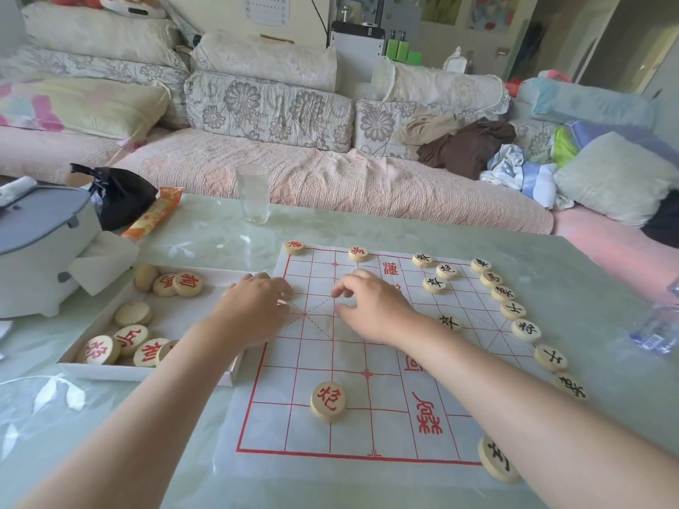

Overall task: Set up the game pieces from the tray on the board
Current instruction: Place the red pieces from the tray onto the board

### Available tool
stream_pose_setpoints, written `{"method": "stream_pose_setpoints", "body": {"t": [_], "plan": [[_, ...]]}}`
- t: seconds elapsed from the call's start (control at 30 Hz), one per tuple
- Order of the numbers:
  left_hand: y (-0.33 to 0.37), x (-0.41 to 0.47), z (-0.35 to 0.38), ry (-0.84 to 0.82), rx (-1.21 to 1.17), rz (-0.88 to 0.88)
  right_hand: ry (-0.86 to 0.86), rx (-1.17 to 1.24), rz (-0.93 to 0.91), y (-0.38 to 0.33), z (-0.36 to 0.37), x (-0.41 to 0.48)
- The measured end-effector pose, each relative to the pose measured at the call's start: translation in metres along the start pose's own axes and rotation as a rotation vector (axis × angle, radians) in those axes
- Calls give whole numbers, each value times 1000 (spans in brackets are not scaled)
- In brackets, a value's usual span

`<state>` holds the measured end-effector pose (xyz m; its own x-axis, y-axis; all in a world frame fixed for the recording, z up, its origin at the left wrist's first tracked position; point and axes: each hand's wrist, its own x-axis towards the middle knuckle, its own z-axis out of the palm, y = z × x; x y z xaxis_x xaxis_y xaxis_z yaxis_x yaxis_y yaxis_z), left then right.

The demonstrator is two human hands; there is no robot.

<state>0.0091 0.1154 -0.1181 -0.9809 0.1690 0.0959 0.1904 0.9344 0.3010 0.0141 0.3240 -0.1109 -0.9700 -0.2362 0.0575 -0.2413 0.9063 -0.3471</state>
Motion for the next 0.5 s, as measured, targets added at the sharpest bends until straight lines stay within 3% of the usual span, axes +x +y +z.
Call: {"method": "stream_pose_setpoints", "body": {"t": [0.27,0.5], "plan": [[-61,-27,-36,-5,-47,-70,-85,189,-141,-83,18,16],[-93,-59,-50,-156,57,-185,-212,8,-245,-134,45,13]]}}
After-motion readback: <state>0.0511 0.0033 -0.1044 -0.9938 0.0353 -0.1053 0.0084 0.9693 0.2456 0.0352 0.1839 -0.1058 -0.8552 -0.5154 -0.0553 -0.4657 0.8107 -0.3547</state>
